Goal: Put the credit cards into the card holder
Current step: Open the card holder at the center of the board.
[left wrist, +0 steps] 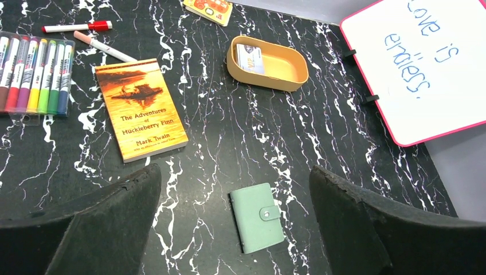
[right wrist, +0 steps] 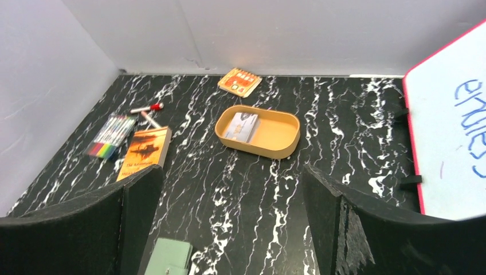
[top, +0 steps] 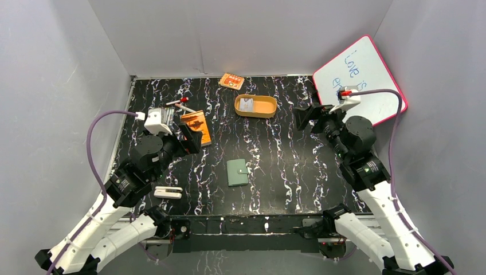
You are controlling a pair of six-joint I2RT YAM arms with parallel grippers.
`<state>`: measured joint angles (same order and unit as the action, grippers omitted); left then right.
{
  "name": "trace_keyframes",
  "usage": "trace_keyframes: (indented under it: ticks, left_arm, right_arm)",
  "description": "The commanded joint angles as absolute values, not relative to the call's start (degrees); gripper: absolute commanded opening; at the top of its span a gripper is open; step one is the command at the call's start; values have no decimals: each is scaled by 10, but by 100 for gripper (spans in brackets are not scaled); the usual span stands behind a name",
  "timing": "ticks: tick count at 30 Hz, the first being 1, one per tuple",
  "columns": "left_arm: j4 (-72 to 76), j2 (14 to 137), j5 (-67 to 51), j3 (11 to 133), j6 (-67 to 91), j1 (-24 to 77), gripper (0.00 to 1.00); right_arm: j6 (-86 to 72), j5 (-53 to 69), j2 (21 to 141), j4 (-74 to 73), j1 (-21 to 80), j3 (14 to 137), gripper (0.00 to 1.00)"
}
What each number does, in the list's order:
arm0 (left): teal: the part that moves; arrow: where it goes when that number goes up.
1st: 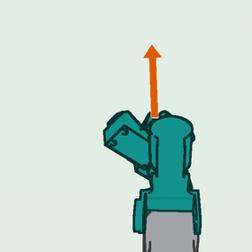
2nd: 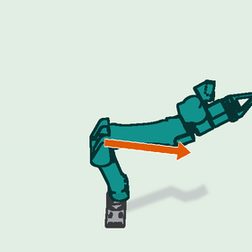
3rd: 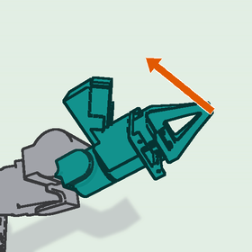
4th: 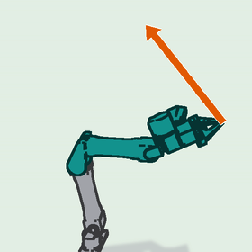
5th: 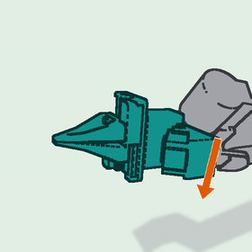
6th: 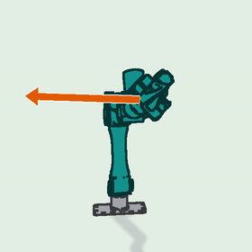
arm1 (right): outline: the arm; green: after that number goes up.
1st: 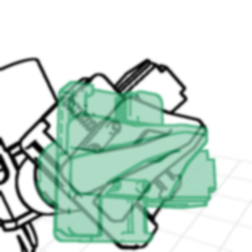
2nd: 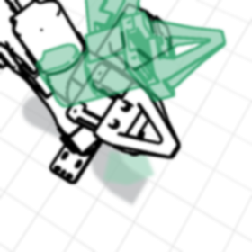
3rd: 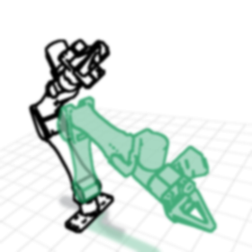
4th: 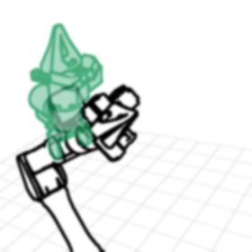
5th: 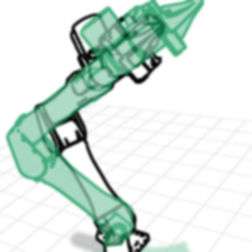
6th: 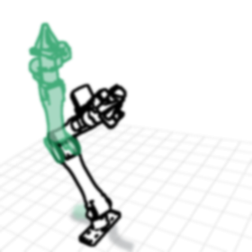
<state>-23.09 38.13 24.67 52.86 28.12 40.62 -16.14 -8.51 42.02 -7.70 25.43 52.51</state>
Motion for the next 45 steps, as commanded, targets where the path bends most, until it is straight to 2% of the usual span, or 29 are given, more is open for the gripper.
trace_keyframes:
  ticks: [1, 6, 11, 13, 18, 22, 27, 29, 31, 36, 41, 45]
  left_arm:
    - [-224, 373, 264, 528, 265, 404, 97]
    - [-245, 380, 260, 499, 314, 404, 96]
    - [-279, 393, 262, 465, 382, 405, 95]
    - [-286, 393, 260, 448, 409, 405, 95]
    - [-264, 386, 220, 400, 445, 405, 95]
    - [-251, 401, 160, 389, 468, 405, 93]
    - [-198, 425, 72, 358, 502, 405, 87]
    - [-152, 436, 32, 331, 517, 405, 81]
    - [-114, 452, 9, 309, 534, 405, 70]
    - [-55, 525, 0, 287, 560, 405, 31]
    - [16, 595, -22, 279, 577, 404, 1]
    - [57, 650, -30, 281, 585, 404, 0]
  right_arm:
    - [-141, -7, 464, -105, 256, 597, 99]
    - [-192, 29, 534, -155, 282, 607, 98]
    - [-226, -97, 625, -138, 448, 571, 94]
    - [-245, -113, 670, -118, 489, 560, 92]
    - [-340, -100, 769, -105, 525, 540, 75]
    - [-355, -140, 833, -122, 579, 556, 65]
    - [-358, -175, 880, -152, 605, 578, 56]
    - [-357, -183, 887, -154, 610, 577, 56]
    - [-359, -191, 894, -162, 614, 577, 55]
    - [-359, -202, 904, -163, 628, 577, 54]
    - [-360, -209, 912, -165, 638, 583, 51]
    - [-360, -214, 918, -165, 642, 586, 49]
